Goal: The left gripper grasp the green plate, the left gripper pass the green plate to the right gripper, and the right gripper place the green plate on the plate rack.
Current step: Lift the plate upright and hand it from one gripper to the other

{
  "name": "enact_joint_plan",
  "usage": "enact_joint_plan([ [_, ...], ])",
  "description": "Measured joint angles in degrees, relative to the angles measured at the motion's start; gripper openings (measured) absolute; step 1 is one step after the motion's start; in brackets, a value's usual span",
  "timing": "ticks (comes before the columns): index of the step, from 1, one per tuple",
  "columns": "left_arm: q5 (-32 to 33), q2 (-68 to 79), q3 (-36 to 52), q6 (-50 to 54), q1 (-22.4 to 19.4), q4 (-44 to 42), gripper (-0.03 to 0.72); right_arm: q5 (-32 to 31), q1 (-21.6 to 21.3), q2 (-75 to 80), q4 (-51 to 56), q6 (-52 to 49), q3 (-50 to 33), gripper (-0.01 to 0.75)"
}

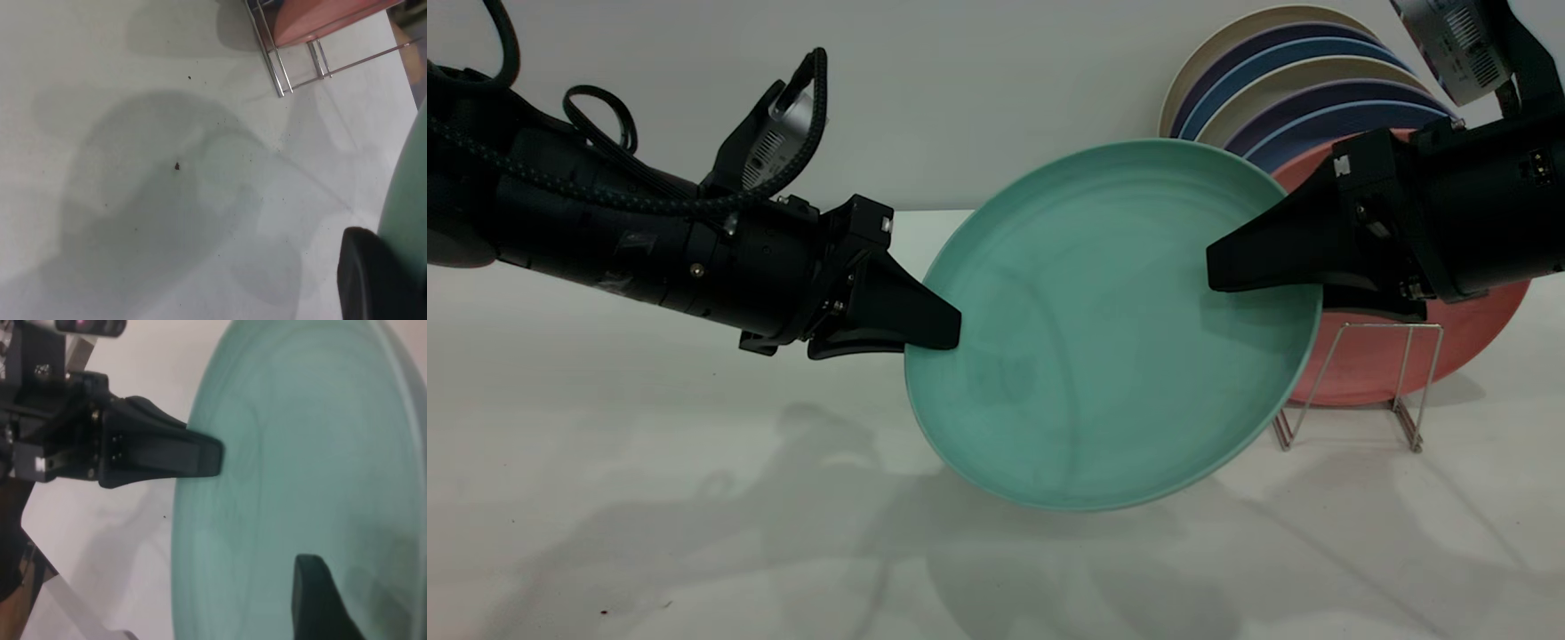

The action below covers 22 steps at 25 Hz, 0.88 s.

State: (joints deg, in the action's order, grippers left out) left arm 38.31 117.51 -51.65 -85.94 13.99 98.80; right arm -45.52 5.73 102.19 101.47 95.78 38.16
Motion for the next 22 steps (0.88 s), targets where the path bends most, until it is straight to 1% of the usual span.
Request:
enact_joint_plan([
  [2, 1.0, 0.0, 0.0, -0.6, 0.0, 0.0, 0.020, 0.3, 0.0, 0.0, 0.0, -1.5, 0.0, 0.367],
  [4, 1.3, 0.0, 0.0, -1.1, 0.0, 0.3, 0.020, 0.5, 0.0, 0.0, -0.3, -3.1, 0.0, 0.320],
  [8, 1.9, 0.0, -0.1, -3.4, 0.0, 0.9, 0.020, 0.7, 0.0, 0.0, -1.0, -5.7, 0.0, 0.158],
  [9, 2.4, 0.0, -0.1, -3.9, 0.0, 1.0, 0.021, 1.3, 0.0, 0.0, -1.2, -6.0, 0.0, 0.128],
  [11, 2.5, -0.1, -0.1, -4.3, 0.0, 1.1, 0.026, 2.7, 0.0, 0.0, -1.5, -6.3, 0.0, 0.100],
  [13, 2.6, -0.1, -0.1, -4.3, 0.0, 1.1, 0.037, 3.0, 0.0, 0.0, -1.5, -6.3, 0.0, 0.100],
  [15, 3.1, -0.1, -0.1, -4.3, -0.1, 1.1, 0.064, 3.7, 0.0, 0.0, -1.5, -6.1, 0.0, 0.098],
  [17, 3.8, -0.2, -0.1, -4.2, -0.1, 0.9, 0.122, 4.2, 0.0, 0.0, -1.5, -5.9, 0.0, 0.093],
  [18, 3.8, -0.2, -0.1, -4.2, -0.1, 0.9, 0.168, 4.5, 0.0, 0.0, -1.5, -5.8, 0.0, 0.093],
  [22, 3.7, -0.2, -0.1, -4.0, -0.1, 0.2, 0.410, 5.0, 0.0, 0.0, -1.5, -4.4, 0.0, 0.092],
])
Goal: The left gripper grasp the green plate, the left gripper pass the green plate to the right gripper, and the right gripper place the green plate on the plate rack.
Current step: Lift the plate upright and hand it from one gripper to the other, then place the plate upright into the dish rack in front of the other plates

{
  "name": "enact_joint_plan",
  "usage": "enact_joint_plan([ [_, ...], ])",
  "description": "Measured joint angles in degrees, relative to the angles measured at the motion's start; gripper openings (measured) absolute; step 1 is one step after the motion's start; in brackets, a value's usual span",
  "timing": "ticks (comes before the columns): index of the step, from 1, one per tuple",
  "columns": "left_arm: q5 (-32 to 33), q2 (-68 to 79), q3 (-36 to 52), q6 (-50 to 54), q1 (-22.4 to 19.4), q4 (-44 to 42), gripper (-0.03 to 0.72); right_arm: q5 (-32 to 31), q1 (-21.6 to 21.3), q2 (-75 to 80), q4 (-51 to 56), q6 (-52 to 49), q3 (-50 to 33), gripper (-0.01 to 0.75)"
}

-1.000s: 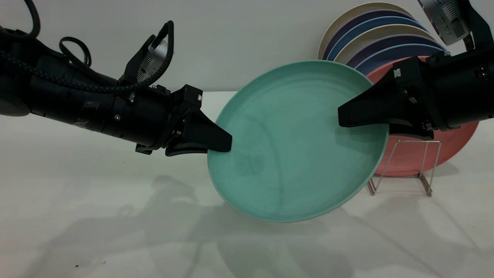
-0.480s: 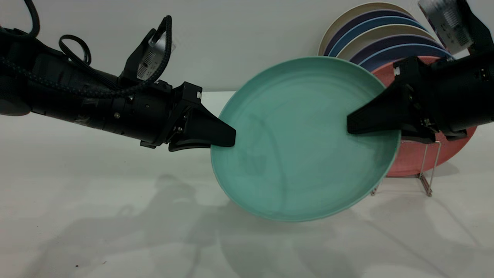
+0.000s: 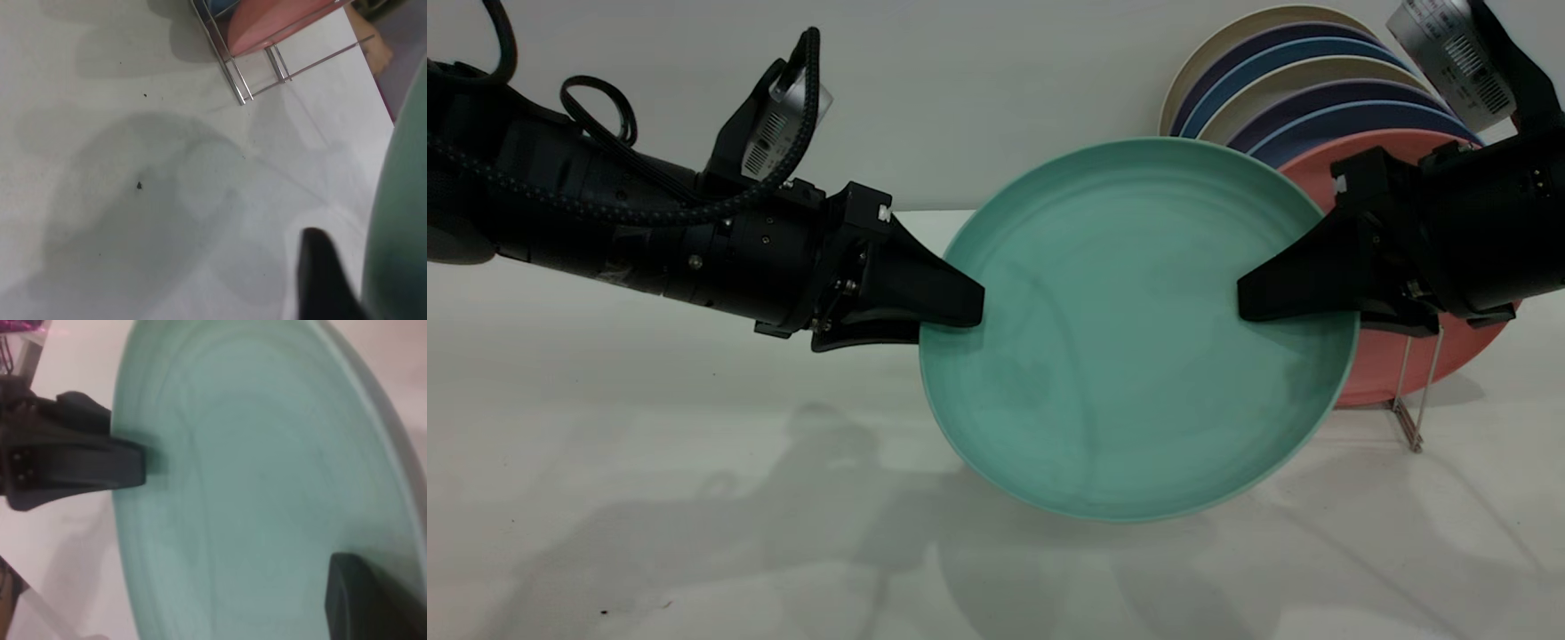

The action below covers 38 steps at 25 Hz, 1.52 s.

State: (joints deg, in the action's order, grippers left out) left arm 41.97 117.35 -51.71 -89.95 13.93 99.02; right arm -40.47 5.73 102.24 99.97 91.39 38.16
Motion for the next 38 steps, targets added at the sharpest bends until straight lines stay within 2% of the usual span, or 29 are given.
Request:
enact_joint_plan([
  [3, -2.0, 0.0, 0.0, 1.1, 0.0, -2.6, 0.567, 0.4, 0.0, 0.0, -0.1, 2.4, 0.0, 0.092],
  [6, -6.4, 0.0, 0.0, 4.9, 0.0, -9.0, 0.634, 1.2, 0.0, 0.0, -0.3, 5.7, 0.0, 0.092],
  [9, -8.3, -0.6, -0.2, 13.0, -0.3, -18.1, 0.637, 1.1, 0.5, 0.0, -1.5, 10.6, 0.0, 0.087],
  [13, -7.3, -3.7, -0.4, 26.2, -2.4, -29.8, 0.622, 0.5, 1.4, 0.1, -2.2, 18.2, 0.2, 0.074],
  [15, -7.2, -5.7, -0.5, 30.1, -4.7, -35.1, 0.603, 3.5, 1.7, 0.1, -2.2, 21.5, 0.3, 0.071],
  [16, -9.6, -6.8, -0.3, 31.6, -6.4, -37.7, 0.592, 6.7, 1.1, 0.0, -3.2, 22.4, 0.3, 0.071],
  [18, -12.5, -8.7, -0.3, 32.8, -10.3, -39.2, 0.583, 12.4, 0.1, 0.3, -3.5, 23.1, 0.3, 0.071],
  [25, -9.6, -15.0, -0.3, 32.9, -13.5, -39.4, 0.580, 12.8, 0.0, 0.3, -3.6, 24.5, 0.3, 0.071],
  [28, -9.6, -15.8, -0.3, 34.0, -15.2, -40.4, 0.580, 13.6, 0.0, -0.1, -4.6, 29.0, 0.3, 0.071],
  [32, -9.8, -15.8, -0.2, 37.8, -17.2, -44.7, 0.580, 16.2, 0.0, -4.3, -12.4, 30.2, 0.3, 0.071],
  [38, -11.7, -15.8, -0.2, 42.1, -17.6, -48.5, 0.580, 18.6, 0.0, -15.7, -28.7, 28.7, 0.3, 0.071],
])
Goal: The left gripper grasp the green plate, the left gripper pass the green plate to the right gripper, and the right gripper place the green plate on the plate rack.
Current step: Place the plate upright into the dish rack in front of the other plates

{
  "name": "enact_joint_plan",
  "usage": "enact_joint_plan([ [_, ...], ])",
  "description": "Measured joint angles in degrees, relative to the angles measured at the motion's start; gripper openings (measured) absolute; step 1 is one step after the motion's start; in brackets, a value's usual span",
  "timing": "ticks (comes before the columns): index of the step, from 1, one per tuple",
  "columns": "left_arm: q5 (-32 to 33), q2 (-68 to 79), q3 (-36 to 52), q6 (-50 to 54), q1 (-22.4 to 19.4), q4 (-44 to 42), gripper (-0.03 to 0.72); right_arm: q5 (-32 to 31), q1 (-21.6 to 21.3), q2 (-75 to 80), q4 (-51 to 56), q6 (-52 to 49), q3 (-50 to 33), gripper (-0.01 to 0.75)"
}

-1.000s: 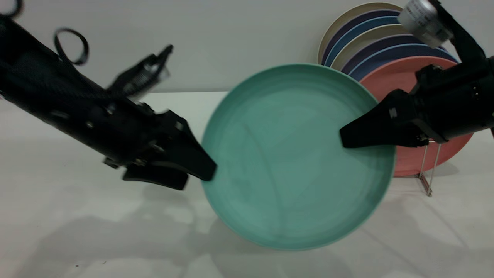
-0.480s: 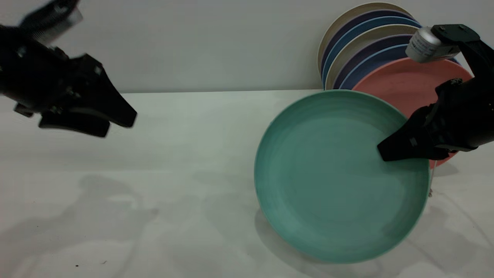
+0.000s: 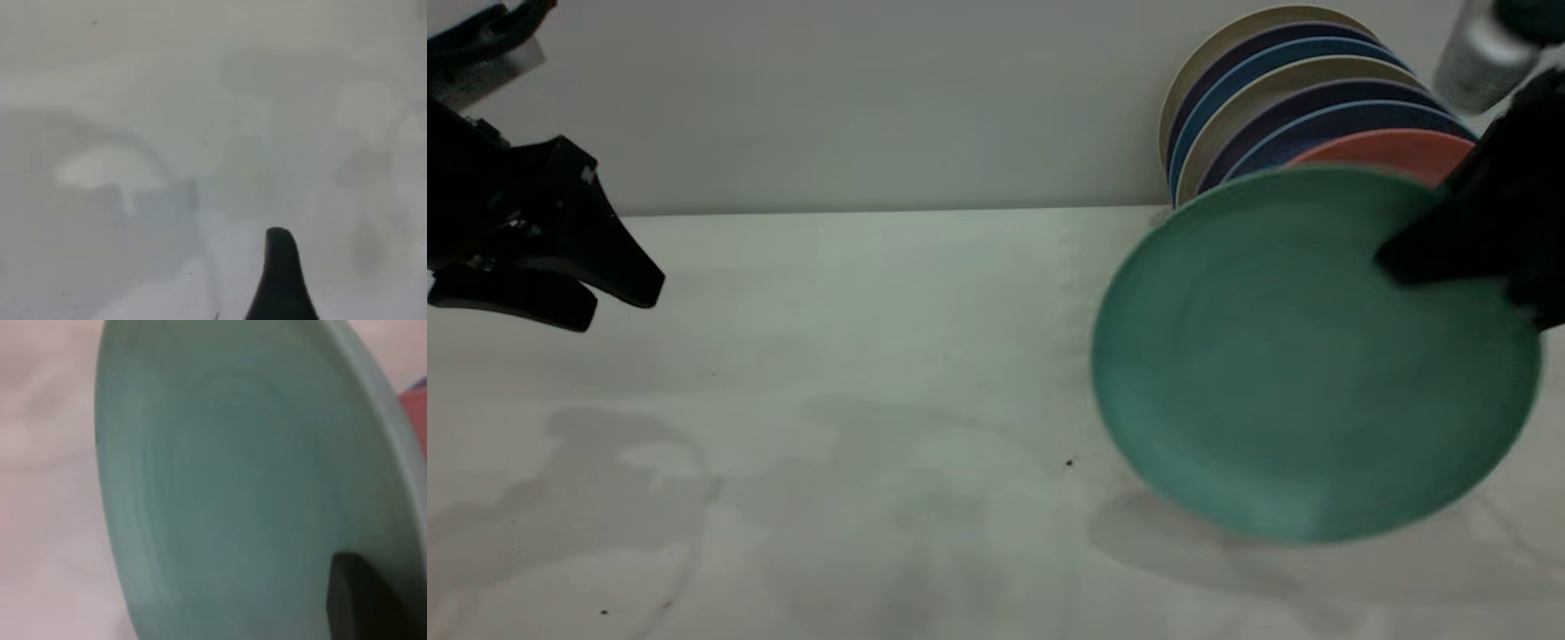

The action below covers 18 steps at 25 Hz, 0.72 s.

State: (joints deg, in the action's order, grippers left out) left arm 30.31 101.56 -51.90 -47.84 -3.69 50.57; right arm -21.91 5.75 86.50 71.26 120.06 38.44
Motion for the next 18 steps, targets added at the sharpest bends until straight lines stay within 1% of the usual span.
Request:
enact_joint_plan([
  [4, -0.1, 0.0, 0.0, 0.6, 0.0, -0.2, 0.580, -0.3, 0.0, -4.9, -12.2, -6.2, 1.4, 0.071],
  [10, -0.1, 0.0, 0.0, 0.6, 0.0, -1.2, 0.580, -5.9, 0.0, -5.3, -32.4, -21.0, 10.7, 0.071],
  [14, -0.6, 0.0, 0.0, 1.3, -0.1, -2.6, 0.580, -7.8, 0.0, -5.2, -45.9, -30.6, 16.6, 0.071],
  [16, -1.4, 0.0, 0.0, 2.4, -0.1, -3.9, 0.580, -9.2, 0.0, -4.8, -50.8, -33.8, 19.3, 0.071],
  [18, -2.0, 0.0, 0.0, 3.8, -0.1, -5.3, 0.580, -10.5, 0.0, -3.9, -53.4, -35.2, 21.5, 0.071],
])
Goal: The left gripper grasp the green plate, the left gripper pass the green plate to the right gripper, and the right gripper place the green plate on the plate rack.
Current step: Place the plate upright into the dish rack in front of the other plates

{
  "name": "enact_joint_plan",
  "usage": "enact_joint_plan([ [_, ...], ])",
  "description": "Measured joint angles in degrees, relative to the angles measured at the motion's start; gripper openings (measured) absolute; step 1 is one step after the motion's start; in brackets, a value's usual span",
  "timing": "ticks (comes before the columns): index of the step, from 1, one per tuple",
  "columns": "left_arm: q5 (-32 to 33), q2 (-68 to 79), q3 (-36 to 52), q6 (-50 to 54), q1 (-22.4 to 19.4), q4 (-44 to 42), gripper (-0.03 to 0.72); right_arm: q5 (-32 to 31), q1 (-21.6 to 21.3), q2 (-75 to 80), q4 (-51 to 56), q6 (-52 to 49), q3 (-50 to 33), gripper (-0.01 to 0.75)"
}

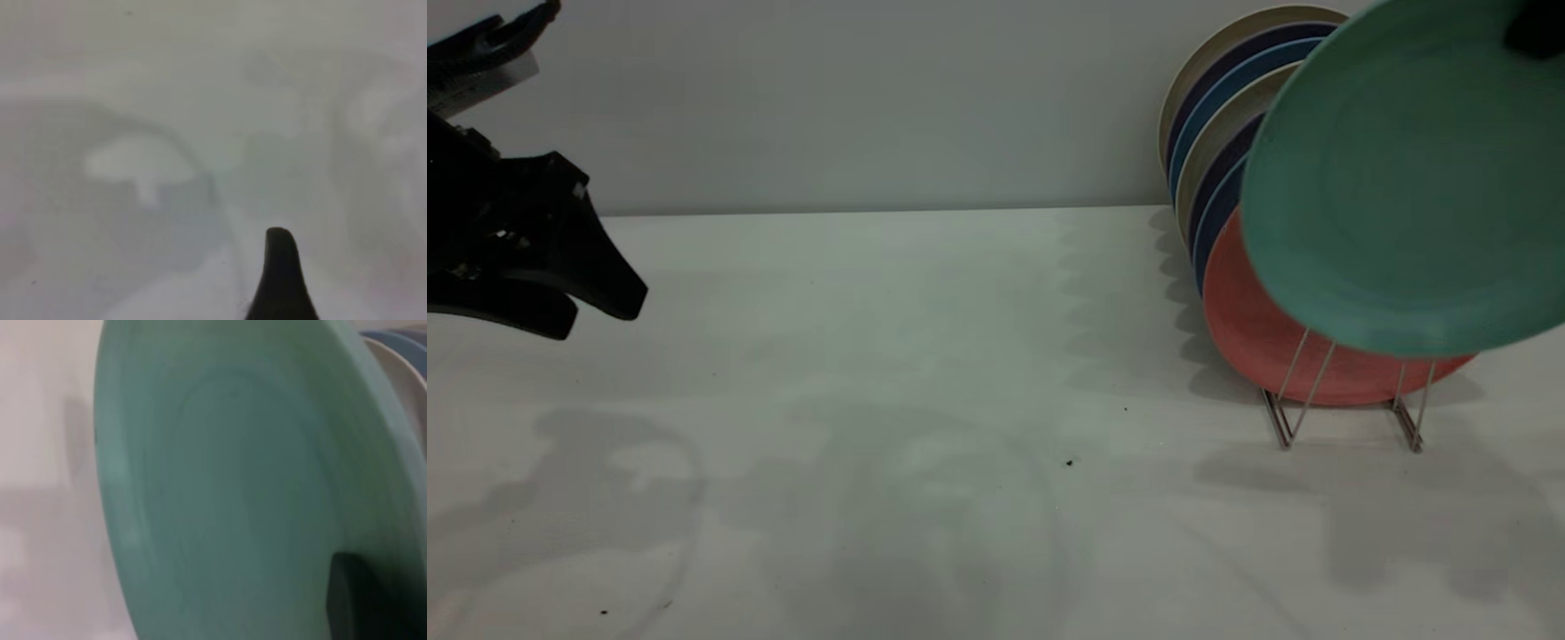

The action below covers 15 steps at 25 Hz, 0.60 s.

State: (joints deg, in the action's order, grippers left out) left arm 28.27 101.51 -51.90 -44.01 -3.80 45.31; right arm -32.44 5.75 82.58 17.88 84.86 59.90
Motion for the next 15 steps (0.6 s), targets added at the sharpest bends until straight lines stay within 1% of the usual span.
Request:
enact_joint_plan([
  [3, -0.6, 0.0, 0.0, 1.5, 0.0, -1.6, 0.580, -0.2, 0.0, 2.0, -1.5, -0.6, 2.5, 0.071],
  [8, -0.6, 0.0, 0.0, 1.9, 0.0, -1.8, 0.580, 0.3, 0.0, 5.5, -2.1, -0.5, 5.6, 0.071],
  [15, -0.6, 0.0, 0.0, 2.0, 0.0, -1.9, 0.580, 2.8, 0.0, 7.6, -2.2, 1.0, 6.8, 0.071],
])
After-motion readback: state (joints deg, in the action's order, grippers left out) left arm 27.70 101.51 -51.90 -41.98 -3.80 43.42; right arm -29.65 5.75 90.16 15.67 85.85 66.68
